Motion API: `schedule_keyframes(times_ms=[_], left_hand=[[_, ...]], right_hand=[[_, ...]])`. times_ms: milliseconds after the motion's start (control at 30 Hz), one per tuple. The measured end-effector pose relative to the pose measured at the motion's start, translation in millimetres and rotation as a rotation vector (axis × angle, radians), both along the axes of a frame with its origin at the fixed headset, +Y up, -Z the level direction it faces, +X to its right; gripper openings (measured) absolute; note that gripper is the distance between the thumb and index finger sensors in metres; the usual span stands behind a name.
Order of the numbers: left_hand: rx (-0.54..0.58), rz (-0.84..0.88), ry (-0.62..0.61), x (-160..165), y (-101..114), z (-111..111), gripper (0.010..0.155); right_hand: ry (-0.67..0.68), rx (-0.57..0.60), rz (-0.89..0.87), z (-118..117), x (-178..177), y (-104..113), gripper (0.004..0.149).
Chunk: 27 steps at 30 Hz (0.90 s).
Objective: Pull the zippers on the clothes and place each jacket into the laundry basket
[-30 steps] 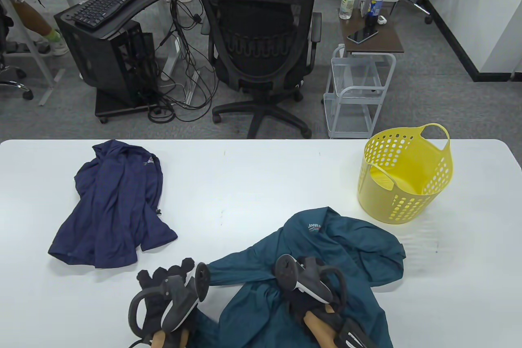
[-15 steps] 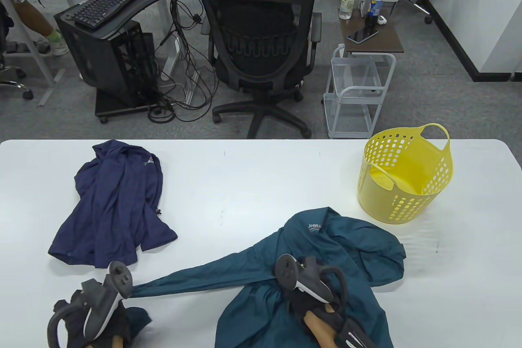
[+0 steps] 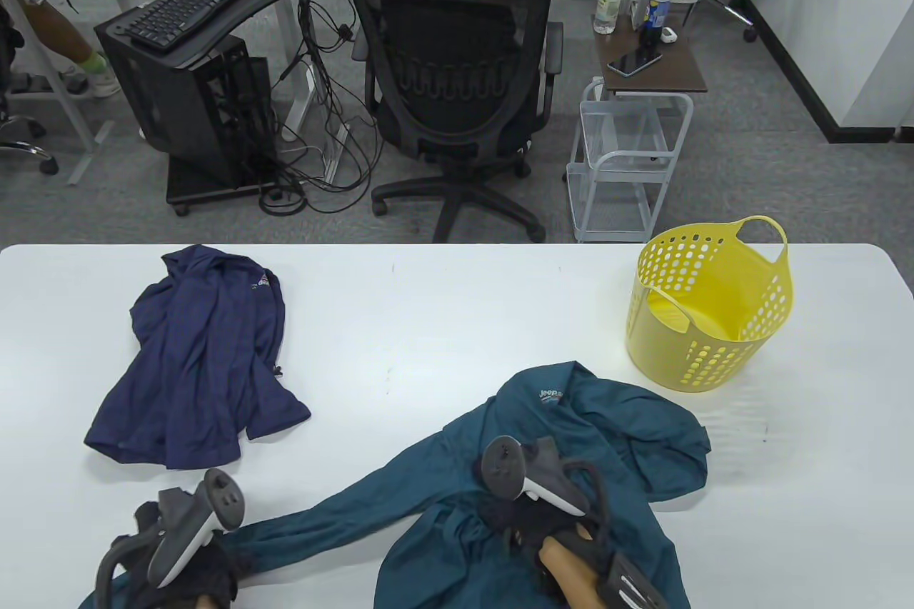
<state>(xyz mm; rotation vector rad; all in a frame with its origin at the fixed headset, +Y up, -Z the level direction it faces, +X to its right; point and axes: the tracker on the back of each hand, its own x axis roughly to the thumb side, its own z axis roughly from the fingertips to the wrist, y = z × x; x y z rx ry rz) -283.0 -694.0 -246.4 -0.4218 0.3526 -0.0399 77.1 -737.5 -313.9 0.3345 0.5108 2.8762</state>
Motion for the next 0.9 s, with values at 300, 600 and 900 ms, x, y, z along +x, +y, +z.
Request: schedule_keyframes(times_ms=[300, 600, 900], left_hand=[[0.296, 0.188, -0.251, 123.8, 26.6, -22.3, 0.068], [0.265, 0.238, -0.369, 212.5, -4.4, -57.6, 0.064], [0.349, 0.277, -0.507, 260.1, -19.9, -53.2, 0.061]], right_hand=[[-0.299, 0.239, -0.353, -3.2, 123.8, 71.7, 0.041], [-0.438, 0.112, -0.367, -12.3, 175.5, -13.8, 0.055], [-0.273, 0.272, -0.369, 15.2, 129.1, 8.5, 0.037]])
